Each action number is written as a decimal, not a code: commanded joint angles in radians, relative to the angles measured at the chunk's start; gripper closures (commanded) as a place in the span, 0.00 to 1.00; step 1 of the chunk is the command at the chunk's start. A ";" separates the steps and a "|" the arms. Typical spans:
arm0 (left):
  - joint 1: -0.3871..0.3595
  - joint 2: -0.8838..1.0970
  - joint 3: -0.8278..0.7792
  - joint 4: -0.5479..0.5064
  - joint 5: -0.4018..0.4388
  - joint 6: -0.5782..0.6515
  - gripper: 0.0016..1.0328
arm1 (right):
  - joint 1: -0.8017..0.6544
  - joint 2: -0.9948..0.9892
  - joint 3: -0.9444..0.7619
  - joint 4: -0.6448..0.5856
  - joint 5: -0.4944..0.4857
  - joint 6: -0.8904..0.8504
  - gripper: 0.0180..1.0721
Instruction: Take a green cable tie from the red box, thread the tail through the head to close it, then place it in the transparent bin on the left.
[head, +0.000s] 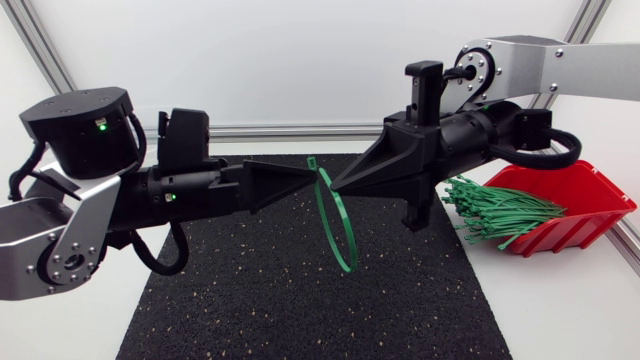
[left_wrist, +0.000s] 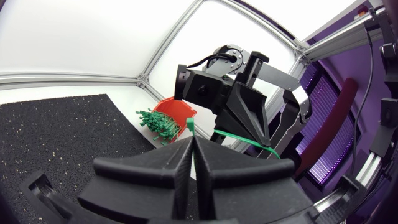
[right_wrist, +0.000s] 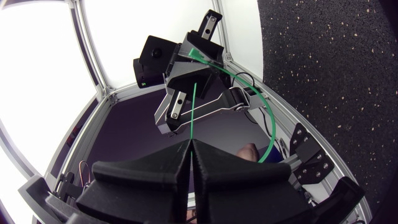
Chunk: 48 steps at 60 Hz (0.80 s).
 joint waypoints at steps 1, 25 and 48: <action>-0.001 0.007 0.011 0.015 0.012 -0.030 0.96 | 0.007 0.016 0.019 -0.150 -0.042 -0.011 0.94; -0.050 -0.041 -0.020 0.027 0.009 -0.024 0.96 | 0.007 0.038 0.019 -0.149 -0.042 -0.011 0.94; -0.046 -0.033 -0.040 0.026 0.007 -0.004 0.96 | 0.004 0.019 0.027 -0.152 -0.042 -0.011 0.94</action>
